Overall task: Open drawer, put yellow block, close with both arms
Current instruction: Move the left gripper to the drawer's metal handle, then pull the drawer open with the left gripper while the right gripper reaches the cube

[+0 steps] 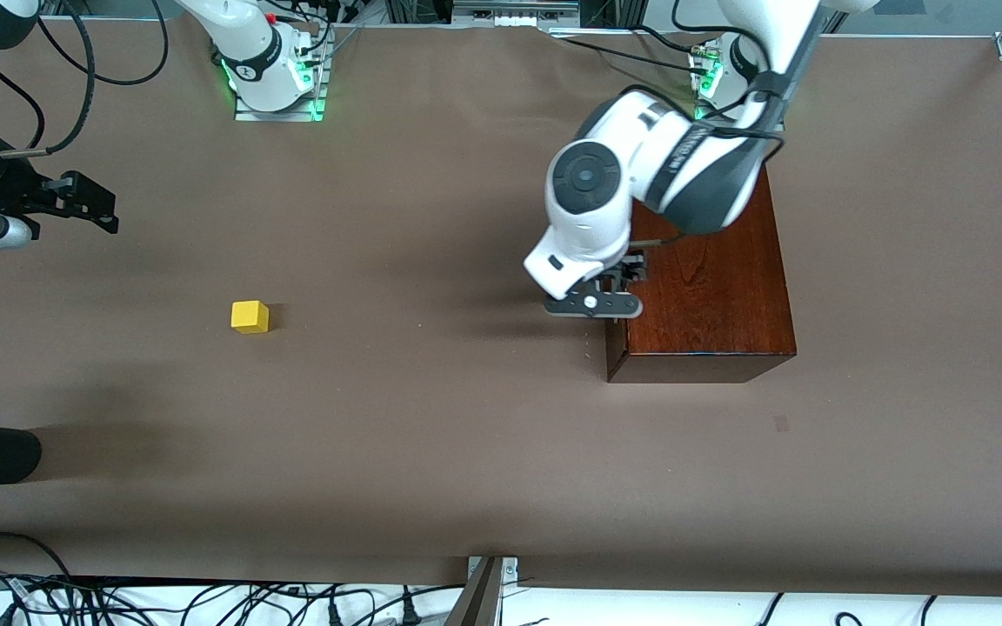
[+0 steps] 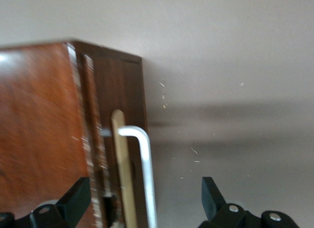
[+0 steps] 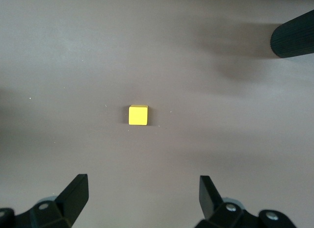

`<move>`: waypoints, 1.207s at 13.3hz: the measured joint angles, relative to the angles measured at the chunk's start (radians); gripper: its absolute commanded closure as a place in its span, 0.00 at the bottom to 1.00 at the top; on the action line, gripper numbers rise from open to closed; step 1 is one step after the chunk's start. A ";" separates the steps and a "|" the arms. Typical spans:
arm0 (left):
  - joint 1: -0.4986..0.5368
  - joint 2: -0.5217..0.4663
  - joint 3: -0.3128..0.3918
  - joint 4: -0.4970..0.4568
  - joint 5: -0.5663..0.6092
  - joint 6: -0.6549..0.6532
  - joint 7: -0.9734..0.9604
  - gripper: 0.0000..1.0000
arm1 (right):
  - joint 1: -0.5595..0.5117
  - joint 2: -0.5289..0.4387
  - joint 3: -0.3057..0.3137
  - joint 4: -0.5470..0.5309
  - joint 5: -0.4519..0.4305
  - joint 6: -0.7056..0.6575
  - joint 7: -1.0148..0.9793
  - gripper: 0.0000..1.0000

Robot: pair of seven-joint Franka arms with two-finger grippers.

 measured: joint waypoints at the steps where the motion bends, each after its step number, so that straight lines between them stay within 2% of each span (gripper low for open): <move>1: -0.016 0.001 0.000 -0.022 0.021 0.010 -0.020 0.00 | 0.000 0.001 0.000 0.000 0.000 0.000 0.000 0.00; 10: -0.066 0.010 0.001 -0.145 0.138 0.095 -0.163 0.00 | 0.000 0.010 0.000 0.000 0.000 0.003 0.000 0.00; 16: -0.067 0.038 0.001 -0.151 0.162 0.146 -0.185 0.00 | 0.000 0.029 0.000 0.000 0.000 0.025 0.000 0.00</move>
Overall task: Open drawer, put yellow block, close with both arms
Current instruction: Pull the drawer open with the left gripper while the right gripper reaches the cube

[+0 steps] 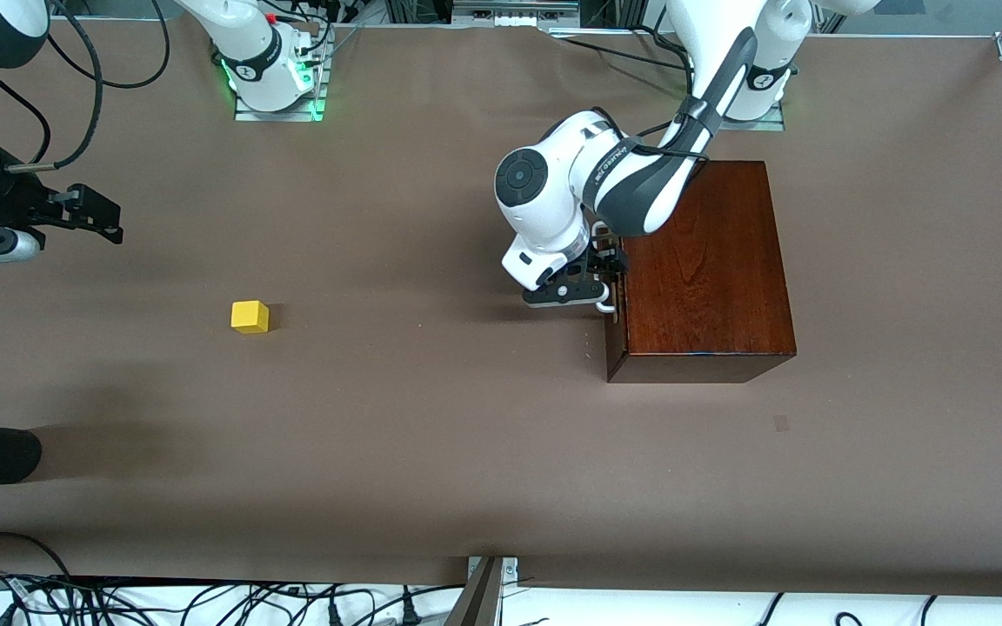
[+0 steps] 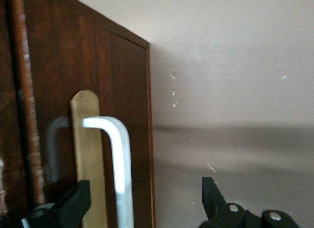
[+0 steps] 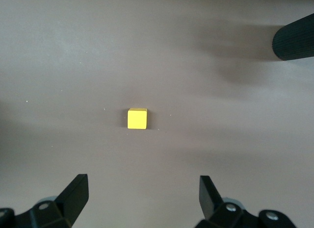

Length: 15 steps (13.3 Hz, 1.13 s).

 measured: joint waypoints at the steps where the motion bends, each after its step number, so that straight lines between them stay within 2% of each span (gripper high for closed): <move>1: 0.000 0.010 0.000 0.000 0.000 0.014 -0.004 0.00 | 0.000 0.003 0.000 0.000 0.000 0.001 0.000 0.00; 8: -0.027 0.038 0.004 -0.001 0.009 0.040 -0.047 0.00 | -0.001 0.033 -0.004 0.000 0.000 0.010 0.000 0.00; 11: -0.042 0.044 0.004 -0.001 0.028 0.042 -0.093 0.00 | -0.001 0.095 -0.006 0.000 -0.002 0.013 0.000 0.00; 15: -0.074 0.044 0.004 0.007 0.029 0.117 -0.141 0.00 | 0.000 0.127 -0.004 0.000 -0.004 0.008 -0.001 0.00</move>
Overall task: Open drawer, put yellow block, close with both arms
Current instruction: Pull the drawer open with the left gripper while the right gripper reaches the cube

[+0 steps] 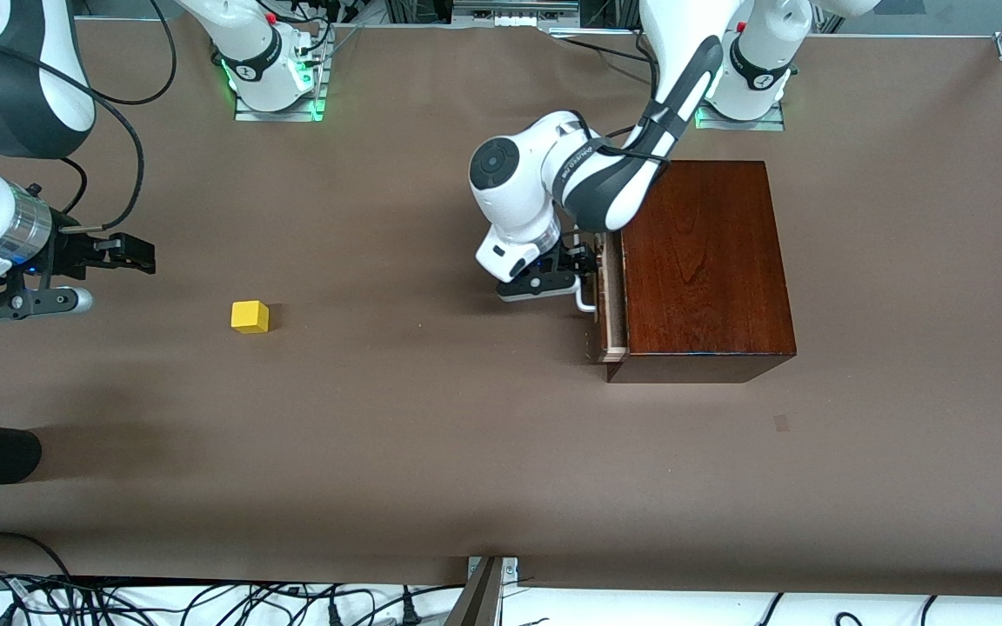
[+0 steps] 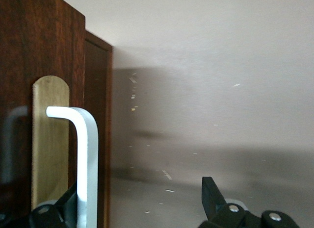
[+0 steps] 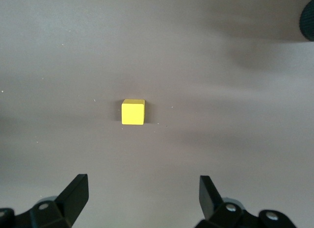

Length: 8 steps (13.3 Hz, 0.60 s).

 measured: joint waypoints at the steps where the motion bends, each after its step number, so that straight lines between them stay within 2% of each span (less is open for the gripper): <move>1: -0.007 0.001 0.000 0.001 0.000 0.020 -0.009 0.00 | 0.000 0.000 0.000 -0.002 0.000 -0.001 0.000 0.00; 3: -0.015 0.009 0.000 0.006 0.000 0.062 -0.013 0.00 | 0.000 0.002 0.000 -0.035 0.000 0.047 0.001 0.00; 6: -0.021 0.032 0.003 0.041 0.000 0.055 -0.018 0.00 | 0.000 0.019 0.000 -0.114 0.002 0.165 0.002 0.00; 8: -0.024 0.040 0.004 0.055 0.000 0.045 -0.027 0.00 | -0.001 0.056 -0.001 -0.143 0.037 0.222 0.002 0.00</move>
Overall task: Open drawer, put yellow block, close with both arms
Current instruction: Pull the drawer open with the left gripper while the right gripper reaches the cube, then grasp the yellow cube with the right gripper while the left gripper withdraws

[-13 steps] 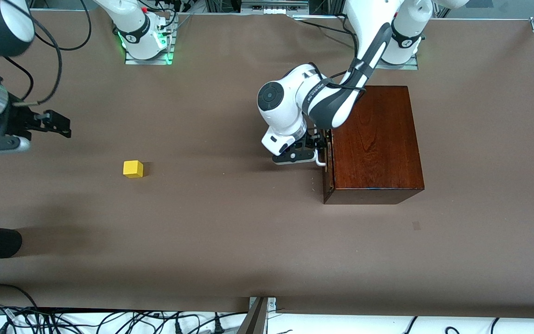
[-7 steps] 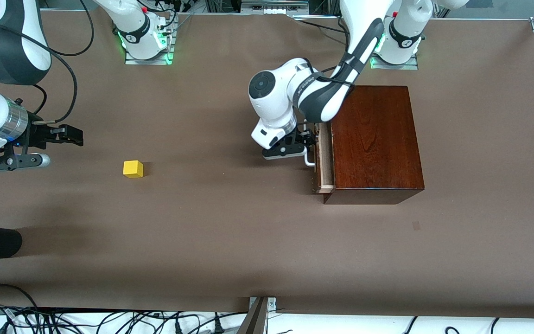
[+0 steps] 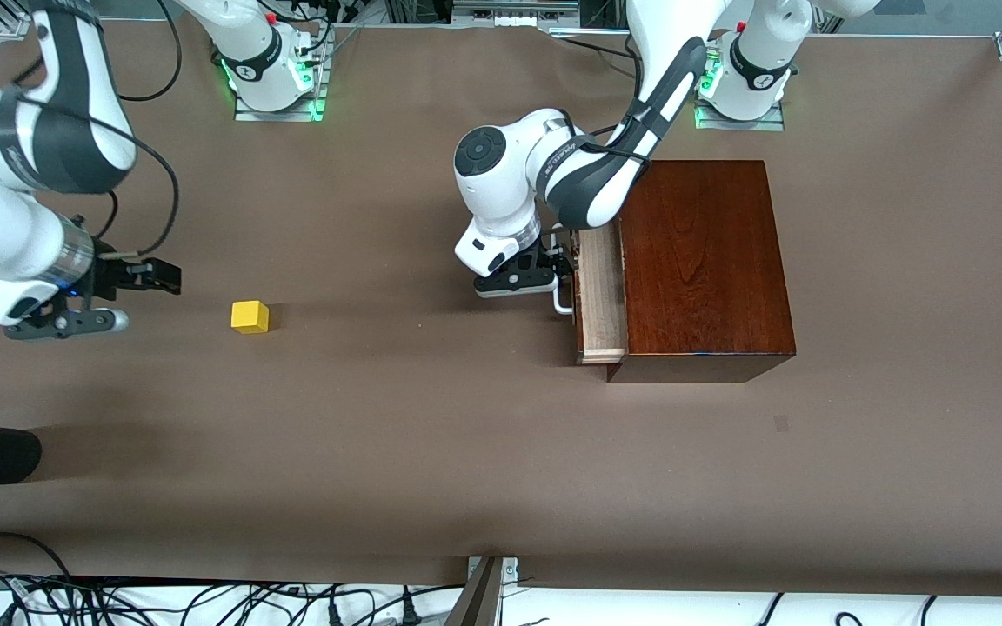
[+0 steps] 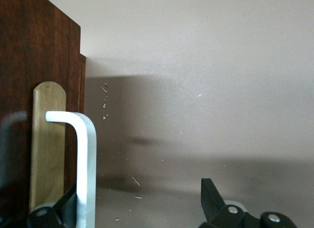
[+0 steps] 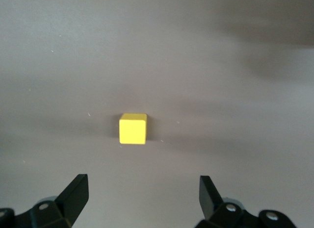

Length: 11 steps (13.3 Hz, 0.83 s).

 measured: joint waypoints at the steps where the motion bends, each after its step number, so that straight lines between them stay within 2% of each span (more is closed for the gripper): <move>1: -0.005 0.004 0.000 0.008 0.000 0.003 -0.003 0.00 | 0.000 0.027 0.000 -0.011 0.018 0.040 0.000 0.00; 6: -0.053 0.031 0.006 0.064 0.000 0.025 -0.036 0.00 | 0.000 0.093 0.001 -0.187 0.031 0.368 0.012 0.00; 9: -0.055 0.032 0.003 0.087 0.000 0.030 -0.037 0.00 | 0.004 0.099 0.018 -0.264 0.032 0.486 0.060 0.00; 11: -0.055 0.026 0.003 0.108 0.000 -0.018 -0.037 0.00 | 0.011 0.101 0.029 -0.334 0.032 0.591 0.082 0.00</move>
